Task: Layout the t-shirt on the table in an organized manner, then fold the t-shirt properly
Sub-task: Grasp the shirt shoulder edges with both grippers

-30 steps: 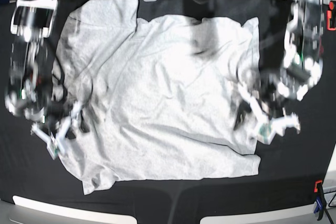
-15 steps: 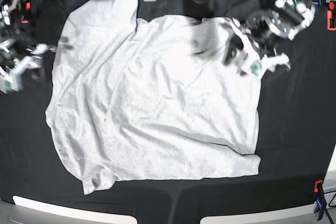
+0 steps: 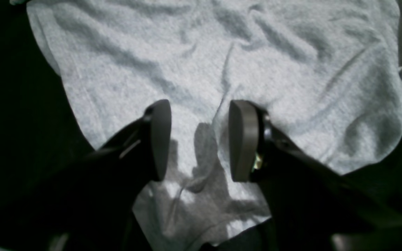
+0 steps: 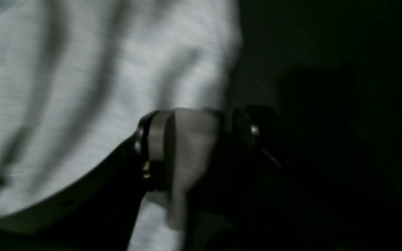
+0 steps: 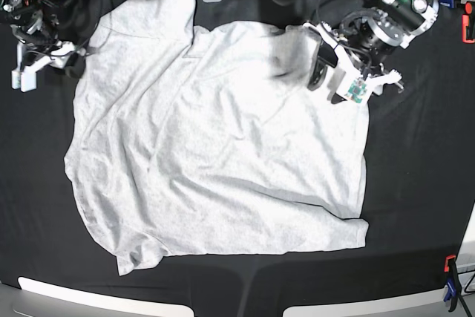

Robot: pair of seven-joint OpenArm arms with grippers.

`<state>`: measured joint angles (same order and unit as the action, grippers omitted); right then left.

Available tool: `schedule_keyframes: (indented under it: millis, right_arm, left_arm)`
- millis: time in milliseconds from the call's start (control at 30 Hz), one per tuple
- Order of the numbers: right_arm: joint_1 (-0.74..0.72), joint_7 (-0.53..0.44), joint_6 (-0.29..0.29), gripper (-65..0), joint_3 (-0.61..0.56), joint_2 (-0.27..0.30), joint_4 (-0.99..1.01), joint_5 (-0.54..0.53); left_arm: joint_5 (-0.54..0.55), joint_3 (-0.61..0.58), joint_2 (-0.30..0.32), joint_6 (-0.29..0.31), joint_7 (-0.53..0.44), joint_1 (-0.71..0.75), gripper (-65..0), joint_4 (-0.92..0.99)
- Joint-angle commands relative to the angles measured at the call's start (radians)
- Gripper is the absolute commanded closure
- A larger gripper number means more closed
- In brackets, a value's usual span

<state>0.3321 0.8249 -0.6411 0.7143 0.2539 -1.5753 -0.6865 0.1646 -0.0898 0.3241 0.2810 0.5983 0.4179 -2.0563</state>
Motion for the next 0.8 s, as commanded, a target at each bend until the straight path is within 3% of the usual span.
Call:
schedule_keyframes:
  millis: [0, 300, 500, 767]
  right_arm:
    - [-0.005, -0.015, -0.024, -24.6, 0.005, 0.007, -0.017, -0.033]
    - [-0.005, -0.007, -0.030, -24.5, 0.005, -0.077, -0.017, -0.050]
    - [0.000, 0.050, -0.028, -24.6, 0.011, -0.079, -0.018, 0.019]
    - [0.002, 0.002, -0.029, -24.6, 0.025, -0.092, -0.018, 0.059]
  left_arm:
    - [0.009, 0.004, 0.003, -0.003, -0.031, -0.003, -24.5, -0.021]
    - [0.009, 0.004, 0.003, -0.003, -0.031, -0.003, -24.5, -0.021]
    - [0.009, 0.004, 0.003, -0.003, -0.031, -0.003, -24.5, -0.021]
    - [0.009, 0.004, 0.003, -0.003, -0.035, -0.003, -24.5, -0.021]
